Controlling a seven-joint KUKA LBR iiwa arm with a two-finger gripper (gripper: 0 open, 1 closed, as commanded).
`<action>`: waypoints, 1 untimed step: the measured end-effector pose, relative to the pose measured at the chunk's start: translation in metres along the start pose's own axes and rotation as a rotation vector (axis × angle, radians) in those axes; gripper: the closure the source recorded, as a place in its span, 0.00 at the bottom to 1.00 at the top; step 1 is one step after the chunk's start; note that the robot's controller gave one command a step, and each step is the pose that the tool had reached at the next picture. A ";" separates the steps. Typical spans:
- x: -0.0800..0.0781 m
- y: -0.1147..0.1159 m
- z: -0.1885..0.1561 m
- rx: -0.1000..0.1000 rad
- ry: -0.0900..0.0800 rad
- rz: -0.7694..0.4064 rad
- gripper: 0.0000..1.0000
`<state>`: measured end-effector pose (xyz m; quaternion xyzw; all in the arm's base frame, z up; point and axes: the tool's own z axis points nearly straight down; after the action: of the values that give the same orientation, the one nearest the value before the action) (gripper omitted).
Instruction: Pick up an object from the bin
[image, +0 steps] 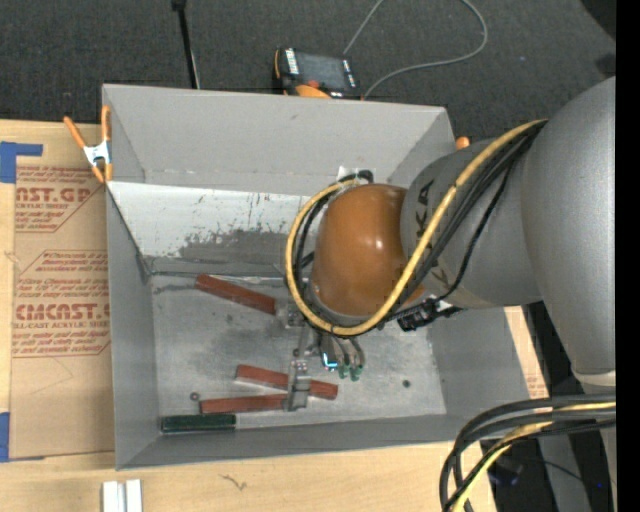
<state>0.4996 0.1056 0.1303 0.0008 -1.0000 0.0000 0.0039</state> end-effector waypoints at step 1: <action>-0.002 0.001 0.064 0.001 -0.001 -0.041 0.00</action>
Offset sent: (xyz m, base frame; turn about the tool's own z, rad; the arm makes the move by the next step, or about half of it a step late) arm 0.0029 0.0015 -0.0603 -0.0405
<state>0.5009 0.1070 0.0661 0.0211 -0.9998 0.0003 0.0034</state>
